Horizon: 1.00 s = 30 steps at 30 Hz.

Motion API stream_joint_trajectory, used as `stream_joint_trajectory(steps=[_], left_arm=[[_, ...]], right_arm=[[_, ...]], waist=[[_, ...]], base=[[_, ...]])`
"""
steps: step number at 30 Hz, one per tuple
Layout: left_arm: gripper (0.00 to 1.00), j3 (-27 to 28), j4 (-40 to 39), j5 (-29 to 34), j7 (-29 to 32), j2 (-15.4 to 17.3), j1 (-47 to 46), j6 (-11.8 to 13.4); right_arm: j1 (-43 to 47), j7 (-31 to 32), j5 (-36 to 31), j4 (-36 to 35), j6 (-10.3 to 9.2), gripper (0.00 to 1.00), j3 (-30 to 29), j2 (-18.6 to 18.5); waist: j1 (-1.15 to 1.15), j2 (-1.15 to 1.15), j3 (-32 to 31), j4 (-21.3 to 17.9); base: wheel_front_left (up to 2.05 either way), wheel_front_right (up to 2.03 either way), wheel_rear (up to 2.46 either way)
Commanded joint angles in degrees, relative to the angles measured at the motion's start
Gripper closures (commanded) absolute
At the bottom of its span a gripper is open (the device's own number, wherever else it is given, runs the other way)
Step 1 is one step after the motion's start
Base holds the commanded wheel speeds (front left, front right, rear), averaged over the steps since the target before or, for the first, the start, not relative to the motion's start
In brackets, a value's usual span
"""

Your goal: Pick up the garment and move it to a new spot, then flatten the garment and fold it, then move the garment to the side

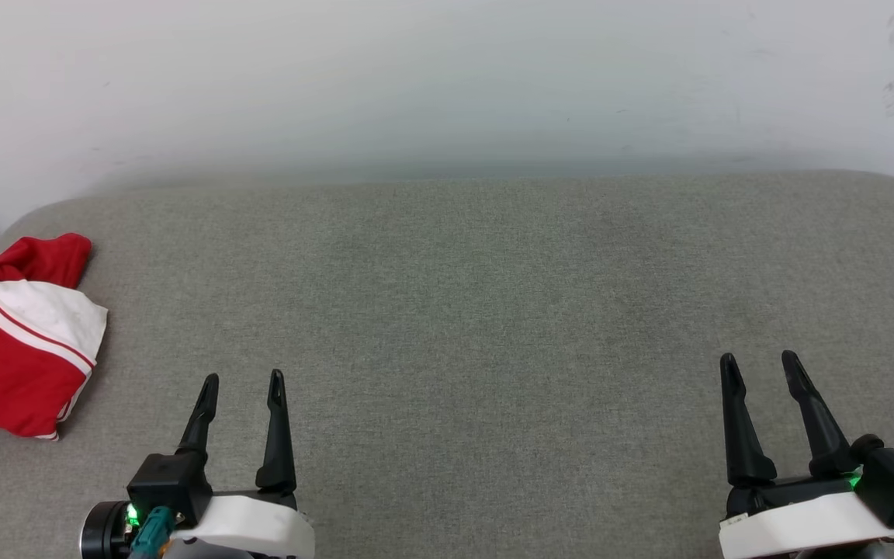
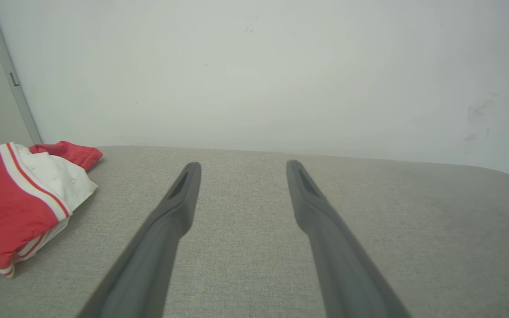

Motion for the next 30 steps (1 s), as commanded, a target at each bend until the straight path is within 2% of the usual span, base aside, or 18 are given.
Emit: stream_joint_trajectory(steps=[1,16,30], left_arm=[[0.00,0.05,-0.22,1.44,-0.43,-0.01,0.34,-0.17],[0.00,1.37,-0.78,6.47,-1.99,-0.66,1.17,-1.39],[0.00,1.75,-0.42,4.85,-1.99,-0.75,1.18,-1.37]], right_arm=[[0.60,-0.56,-1.10,-0.64,0.12,0.00,0.22,-0.31],[1.45,-2.11,-5.52,-1.87,0.10,0.00,0.89,-0.34],[1.47,-2.06,-3.08,-0.99,0.08,0.00,0.22,-0.34]], waist=[[0.00,0.00,0.01,0.00],[0.00,0.00,0.15,0.25],[0.00,0.00,0.42,0.15]], base=[[0.00,0.00,0.00],[0.00,0.00,0.00],[0.00,0.00,0.00]])
